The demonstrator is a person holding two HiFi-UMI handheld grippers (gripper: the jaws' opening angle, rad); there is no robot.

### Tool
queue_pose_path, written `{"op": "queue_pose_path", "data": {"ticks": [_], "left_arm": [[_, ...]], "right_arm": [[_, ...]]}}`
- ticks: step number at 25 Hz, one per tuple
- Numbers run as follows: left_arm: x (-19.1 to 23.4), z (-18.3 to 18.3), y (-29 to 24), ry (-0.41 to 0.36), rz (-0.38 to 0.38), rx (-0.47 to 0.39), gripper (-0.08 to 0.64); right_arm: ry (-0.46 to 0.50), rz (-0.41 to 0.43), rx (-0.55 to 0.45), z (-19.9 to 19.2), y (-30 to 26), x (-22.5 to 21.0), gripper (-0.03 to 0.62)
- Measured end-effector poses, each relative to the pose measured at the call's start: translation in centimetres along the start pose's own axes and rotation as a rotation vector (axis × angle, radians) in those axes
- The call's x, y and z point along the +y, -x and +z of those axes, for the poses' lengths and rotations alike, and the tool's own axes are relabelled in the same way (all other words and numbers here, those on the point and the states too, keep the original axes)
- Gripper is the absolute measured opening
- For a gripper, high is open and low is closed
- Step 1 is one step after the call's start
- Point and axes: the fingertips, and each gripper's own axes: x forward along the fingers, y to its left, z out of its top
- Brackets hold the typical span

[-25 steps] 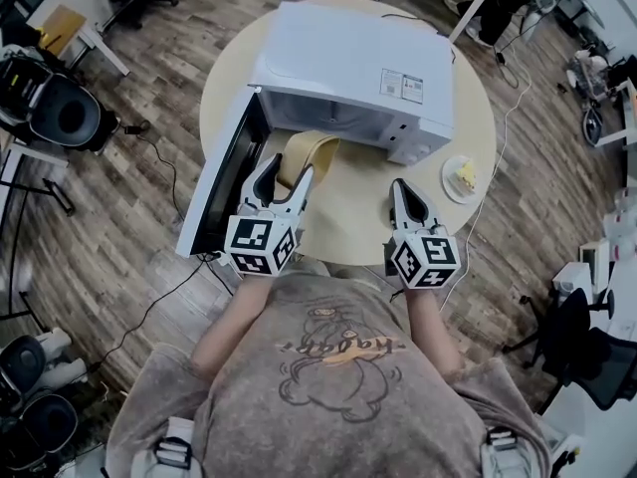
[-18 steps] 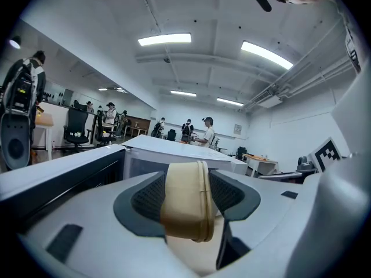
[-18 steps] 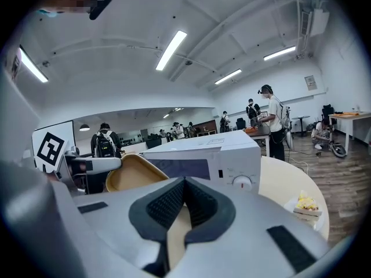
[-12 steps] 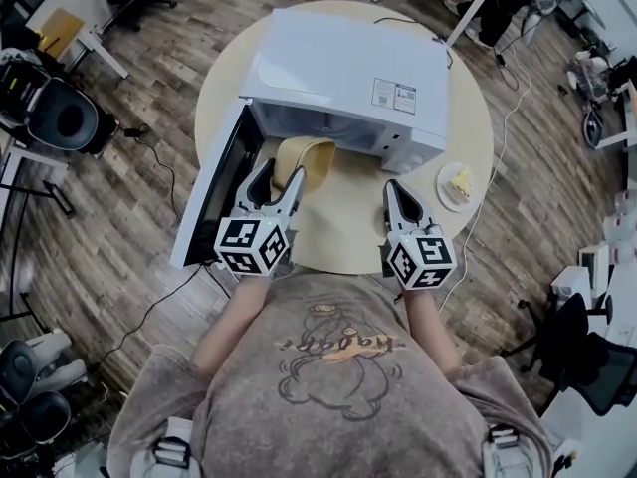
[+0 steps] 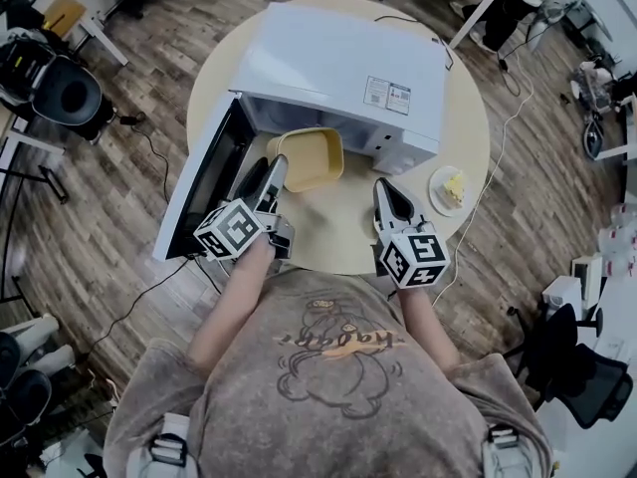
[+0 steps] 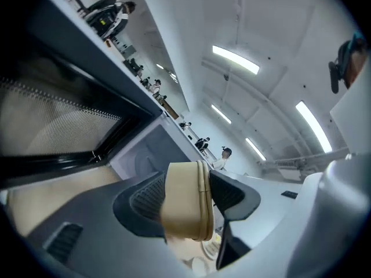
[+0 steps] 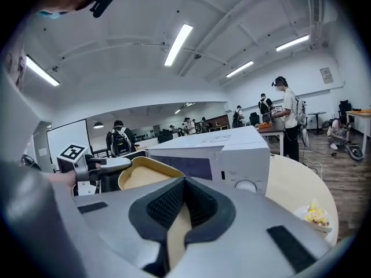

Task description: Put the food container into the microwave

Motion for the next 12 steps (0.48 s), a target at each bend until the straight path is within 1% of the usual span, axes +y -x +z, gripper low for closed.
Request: {"op": "queue_pose_path", "data": {"ticks": [2, 6, 10, 12], "left_arm": [[0.3, -0.2, 0.0, 0.076, -0.005, -0.021, 0.256], [0.9, -0.6, -0.1, 0.189, -0.012, -0.051, 0.256], [2.3, -1.0, 0.1, 0.361, -0.014, -0.113, 0.256], [2.8, -1.1, 0.1, 0.435, -0.013, -0.145, 0.256]], "right_arm": [[0.001, 0.005, 0.005, 0.0, 0.0, -0.3, -0.009], [0.001, 0.017, 0.012, -0.1, -0.1, -0.8, -0.009], [0.002, 0.027, 0.016, -0.3, -0.2, -1.1, -0.009], [0.001, 0.028, 0.019, -0.3, -0.1, -1.2, -0.009]]}}
